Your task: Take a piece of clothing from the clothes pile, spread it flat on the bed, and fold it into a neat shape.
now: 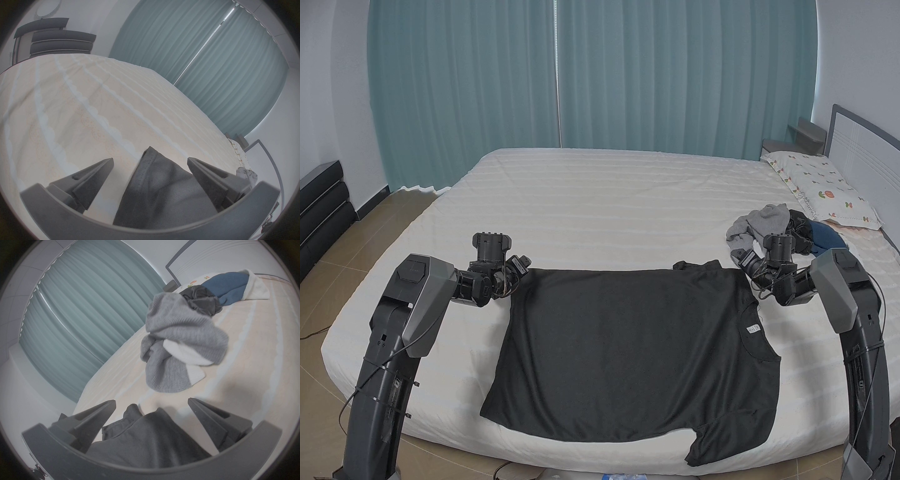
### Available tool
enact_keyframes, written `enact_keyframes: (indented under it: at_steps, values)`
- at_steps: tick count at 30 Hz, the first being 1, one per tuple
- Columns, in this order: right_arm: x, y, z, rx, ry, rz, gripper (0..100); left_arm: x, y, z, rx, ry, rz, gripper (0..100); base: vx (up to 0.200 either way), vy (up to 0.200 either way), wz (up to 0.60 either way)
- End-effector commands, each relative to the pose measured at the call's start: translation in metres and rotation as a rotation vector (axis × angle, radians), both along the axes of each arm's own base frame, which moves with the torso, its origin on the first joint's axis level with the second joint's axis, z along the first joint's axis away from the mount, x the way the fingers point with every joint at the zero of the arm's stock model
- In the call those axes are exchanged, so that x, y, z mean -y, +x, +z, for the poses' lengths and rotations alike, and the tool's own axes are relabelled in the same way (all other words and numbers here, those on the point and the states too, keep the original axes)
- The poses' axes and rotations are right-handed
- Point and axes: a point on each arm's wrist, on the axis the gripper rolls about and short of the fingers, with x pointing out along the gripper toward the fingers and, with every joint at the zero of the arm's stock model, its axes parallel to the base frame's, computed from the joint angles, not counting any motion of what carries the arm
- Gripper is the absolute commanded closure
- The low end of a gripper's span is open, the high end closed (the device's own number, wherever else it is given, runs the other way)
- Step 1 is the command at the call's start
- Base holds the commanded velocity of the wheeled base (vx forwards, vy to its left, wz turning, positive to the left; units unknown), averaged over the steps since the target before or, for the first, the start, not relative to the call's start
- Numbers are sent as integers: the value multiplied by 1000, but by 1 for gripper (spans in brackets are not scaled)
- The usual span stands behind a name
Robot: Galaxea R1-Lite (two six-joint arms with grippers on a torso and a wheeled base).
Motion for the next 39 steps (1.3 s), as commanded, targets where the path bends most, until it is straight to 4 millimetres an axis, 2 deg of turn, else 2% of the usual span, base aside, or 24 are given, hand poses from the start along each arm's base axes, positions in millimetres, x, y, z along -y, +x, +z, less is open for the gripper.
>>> enact_keyframes:
  at_steps: [1, 3, 7, 8, 10, 11, 13, 15, 17, 22, 24, 29, 34, 39]
  values:
    - [24, -36, 45, -24, 39, -1, 0, -18, -21, 48, -6, -13, 29, 0, 0, 0, 0]
    - [25, -50, 50, -53, 49, 16, 0, -20, -34, 58, -22, -25, 17, 0, 0, 0, 0]
    - [21, -97, 64, -134, 88, 93, 0, -33, -79, 87, -85, -72, -43, 0, 0, 0, 0]
    - [21, -104, 66, -142, 93, 101, 0, -35, -86, 90, -96, -83, -51, 0, 0, 0, 0]
    - [18, -127, 79, -142, 117, 144, 0, -38, -112, 100, -131, -125, -97, 0, 0, 0, 0]
    - [15, -145, 85, -148, 137, 172, 0, -39, -131, 105, -158, -144, -125, 0, 0, 0, 0]
    - [14, -152, 85, -155, 139, 185, 0, -39, -138, 106, -168, -150, -131, 0, 0, 0, 0]
    - [11, -181, 82, -188, 148, 224, 0, -38, -163, 103, -197, -168, -146, 0, 0, 0, 0]
    - [9, -200, 76, -201, 142, 249, 0, -36, -177, 95, -198, -200, -133, 0, 0, 0, 0]
    - [5, -233, 64, -179, 116, 274, 0, -22, -210, 81, -200, -257, -133, 0, 0, 0, 0]
    - [2, -247, 61, -193, 116, 280, 0, -16, -229, 76, -224, -260, -151, 0, 0, 0, 0]
    - [0, -263, 53, -239, 133, 287, 0, -15, -249, 72, -255, -286, -140, 0, -40, 0, 0]
    - [6, -267, 48, -262, 164, 289, 0, -17, -258, 67, -284, -331, -111, 0, -200, 0, 0]
    - [3, -271, 44, -282, 171, 311, 0, -18, -264, 61, -266, -336, -114, 0, -120, 0, 0]
